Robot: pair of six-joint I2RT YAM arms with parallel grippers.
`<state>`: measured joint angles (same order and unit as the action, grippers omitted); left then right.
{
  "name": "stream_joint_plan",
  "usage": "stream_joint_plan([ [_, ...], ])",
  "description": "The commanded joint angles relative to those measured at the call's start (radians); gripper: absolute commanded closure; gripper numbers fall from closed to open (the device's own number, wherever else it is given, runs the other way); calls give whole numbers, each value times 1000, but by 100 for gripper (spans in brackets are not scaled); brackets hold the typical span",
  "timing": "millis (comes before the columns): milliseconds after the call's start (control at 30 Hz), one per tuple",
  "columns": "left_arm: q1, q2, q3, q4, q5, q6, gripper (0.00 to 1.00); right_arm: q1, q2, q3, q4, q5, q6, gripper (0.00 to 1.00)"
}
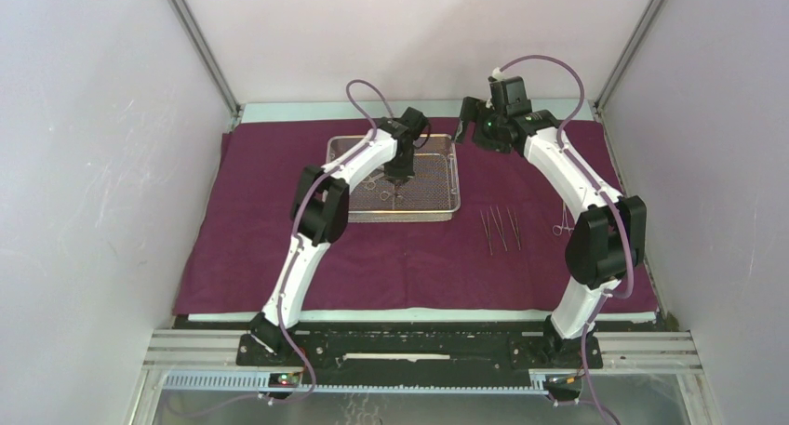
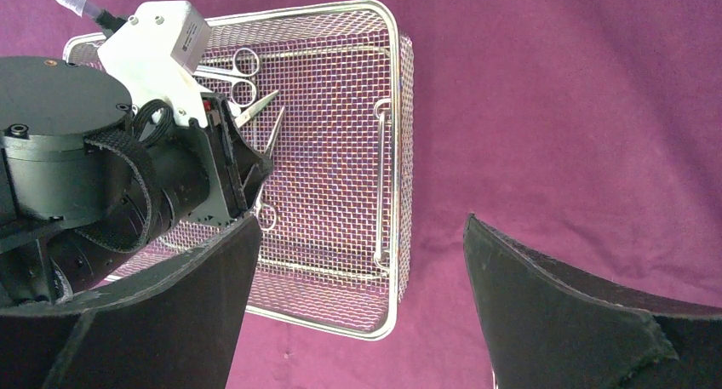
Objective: Open and lay out the surgical kit
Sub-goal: Pick up the medical item from the container.
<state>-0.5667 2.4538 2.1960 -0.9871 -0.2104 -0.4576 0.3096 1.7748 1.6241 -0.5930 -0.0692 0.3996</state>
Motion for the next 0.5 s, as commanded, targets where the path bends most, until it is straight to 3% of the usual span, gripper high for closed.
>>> stream_joint_plan([
  [0,4,-8,20,-19,-17,-14,77,14,-57,-3,29,-12,12,2],
  [267,8,-15,21,-18,-17,-11,99,20,-38,-7,33,-23,12,2],
  [467,8,-29,23,-10,-19,-2,100,35,-27,-10,34,-20,13,2],
])
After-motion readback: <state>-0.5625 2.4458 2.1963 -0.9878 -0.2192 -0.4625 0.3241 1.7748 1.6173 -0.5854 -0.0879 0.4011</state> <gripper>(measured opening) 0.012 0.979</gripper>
